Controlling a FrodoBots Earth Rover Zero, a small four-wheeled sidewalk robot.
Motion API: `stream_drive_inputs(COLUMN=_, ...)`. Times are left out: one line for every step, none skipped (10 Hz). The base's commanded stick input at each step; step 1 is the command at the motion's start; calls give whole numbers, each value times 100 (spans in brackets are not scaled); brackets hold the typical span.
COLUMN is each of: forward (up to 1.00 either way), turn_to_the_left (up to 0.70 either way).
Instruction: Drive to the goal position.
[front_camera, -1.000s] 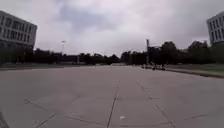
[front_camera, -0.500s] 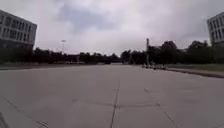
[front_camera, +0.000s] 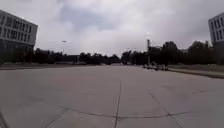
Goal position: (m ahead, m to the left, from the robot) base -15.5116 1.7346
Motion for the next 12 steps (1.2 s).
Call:
stream_drive_inputs(forward=70, turn_to_the_left=0)
stream_drive_inputs(forward=70, turn_to_the_left=0)
stream_drive_inputs(forward=70, turn_to_the_left=0)
stream_drive_inputs(forward=70, turn_to_the_left=0)
stream_drive_inputs(forward=70, turn_to_the_left=0)
stream_drive_inputs(forward=70, turn_to_the_left=0)
stream_drive_inputs(forward=70, turn_to_the_left=0)
stream_drive_inputs(forward=70, turn_to_the_left=0)
stream_drive_inputs(forward=70, turn_to_the_left=0)
stream_drive_inputs(forward=70, turn_to_the_left=0)
stream_drive_inputs(forward=70, turn_to_the_left=0)
stream_drive_inputs(forward=70, turn_to_the_left=0)
